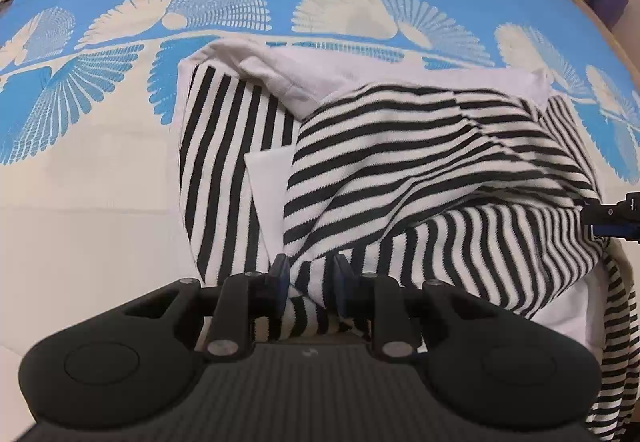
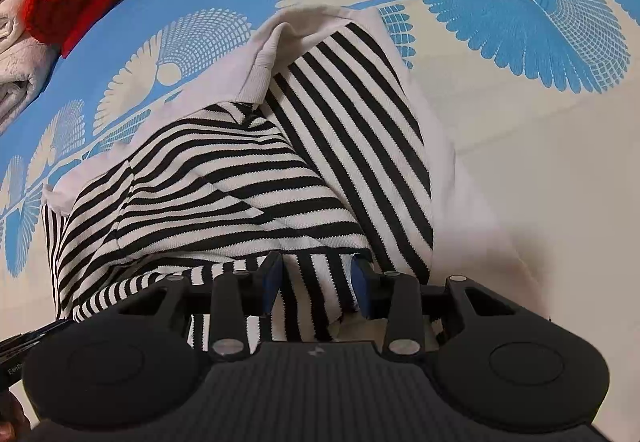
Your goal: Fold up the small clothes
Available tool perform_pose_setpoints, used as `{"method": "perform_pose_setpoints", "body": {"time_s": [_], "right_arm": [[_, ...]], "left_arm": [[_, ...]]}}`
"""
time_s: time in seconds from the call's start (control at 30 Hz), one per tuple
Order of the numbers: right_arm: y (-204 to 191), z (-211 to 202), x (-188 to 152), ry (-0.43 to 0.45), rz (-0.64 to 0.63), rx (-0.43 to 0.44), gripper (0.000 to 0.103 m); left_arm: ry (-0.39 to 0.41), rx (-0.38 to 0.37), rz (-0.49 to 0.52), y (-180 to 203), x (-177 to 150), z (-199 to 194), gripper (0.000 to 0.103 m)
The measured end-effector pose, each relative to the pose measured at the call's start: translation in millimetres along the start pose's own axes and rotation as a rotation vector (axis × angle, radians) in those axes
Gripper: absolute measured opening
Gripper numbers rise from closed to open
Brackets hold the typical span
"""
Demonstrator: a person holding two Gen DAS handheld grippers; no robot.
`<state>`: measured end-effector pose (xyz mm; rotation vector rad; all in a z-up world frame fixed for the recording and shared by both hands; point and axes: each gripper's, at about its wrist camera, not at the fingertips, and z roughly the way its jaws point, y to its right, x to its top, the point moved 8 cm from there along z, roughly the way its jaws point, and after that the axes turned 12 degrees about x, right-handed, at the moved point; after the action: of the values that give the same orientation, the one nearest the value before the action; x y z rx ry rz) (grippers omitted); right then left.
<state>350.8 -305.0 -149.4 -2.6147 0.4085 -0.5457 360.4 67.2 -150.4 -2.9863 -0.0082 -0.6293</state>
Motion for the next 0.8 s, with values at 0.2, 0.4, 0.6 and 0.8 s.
{"method": "perform_pose_setpoints", "body": {"time_s": [0.2, 0.4, 0.6, 0.8], "right_arm": [[-18, -19, 7, 0.048, -0.056, 0.05, 0.04], [7, 1, -1, -0.02, -0.016, -0.006, 0.039], [-8, -15, 6, 0.04, -0.071, 0.024, 0.04], [-1, -9, -7, -0.022, -0.078, -0.002, 0.04]], "left_arm": [[0.062, -0.072, -0.029, 5, 11, -21, 0.026], [-0.048, 0.053, -0.005, -8, -6, 10, 0.027], [0.052, -0.048, -0.049, -2, 7, -18, 0.027], [-0.045, 0.004, -0.031, -7, -14, -1, 0.027]]}}
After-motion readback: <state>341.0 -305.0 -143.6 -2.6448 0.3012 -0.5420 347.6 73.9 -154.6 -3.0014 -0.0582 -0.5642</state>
